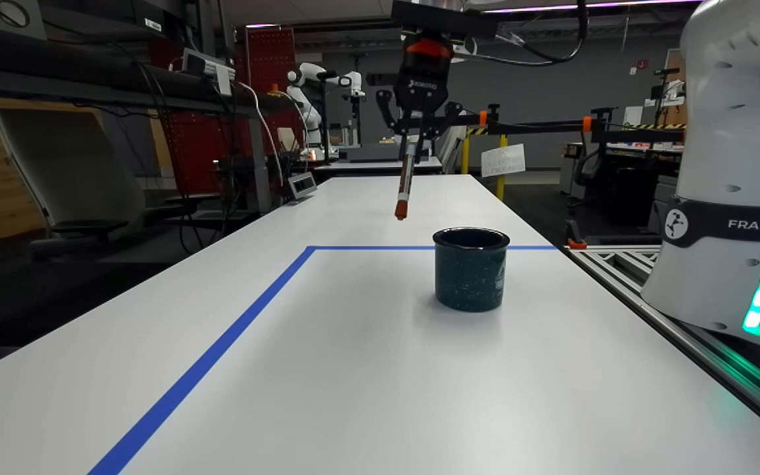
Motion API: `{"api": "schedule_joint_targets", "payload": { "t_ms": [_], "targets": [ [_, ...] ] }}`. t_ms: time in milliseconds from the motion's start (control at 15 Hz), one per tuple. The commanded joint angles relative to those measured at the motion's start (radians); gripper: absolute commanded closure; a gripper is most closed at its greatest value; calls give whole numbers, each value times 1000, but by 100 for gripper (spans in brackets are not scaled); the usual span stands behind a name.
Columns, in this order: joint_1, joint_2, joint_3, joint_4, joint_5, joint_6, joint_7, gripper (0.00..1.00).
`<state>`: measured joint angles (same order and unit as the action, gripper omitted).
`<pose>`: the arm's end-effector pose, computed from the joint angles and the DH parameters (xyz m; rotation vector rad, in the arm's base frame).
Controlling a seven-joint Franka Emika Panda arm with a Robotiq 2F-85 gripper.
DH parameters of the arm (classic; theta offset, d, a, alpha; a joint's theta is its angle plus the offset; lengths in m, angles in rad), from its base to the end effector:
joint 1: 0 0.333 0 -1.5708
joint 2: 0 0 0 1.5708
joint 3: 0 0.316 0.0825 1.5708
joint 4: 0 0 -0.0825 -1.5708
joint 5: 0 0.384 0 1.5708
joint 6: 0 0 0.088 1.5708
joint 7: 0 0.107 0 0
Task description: Take the marker out of the cup
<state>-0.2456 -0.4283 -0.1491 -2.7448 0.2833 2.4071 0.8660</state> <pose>0.3524 -0.1408 0.3549 -2.1451 1.9069 -0.0214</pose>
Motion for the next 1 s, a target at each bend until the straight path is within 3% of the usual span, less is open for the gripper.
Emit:
{"api": "schedule_joint_targets", "payload": {
  "t_ms": [0,333,933],
  "targets": [
    [74,67,12,-3,118,119,-77,95],
    [176,166,-9,14,325,132,-247,95],
    [143,384,5,57,454,124,-391,95]
  ]
}}
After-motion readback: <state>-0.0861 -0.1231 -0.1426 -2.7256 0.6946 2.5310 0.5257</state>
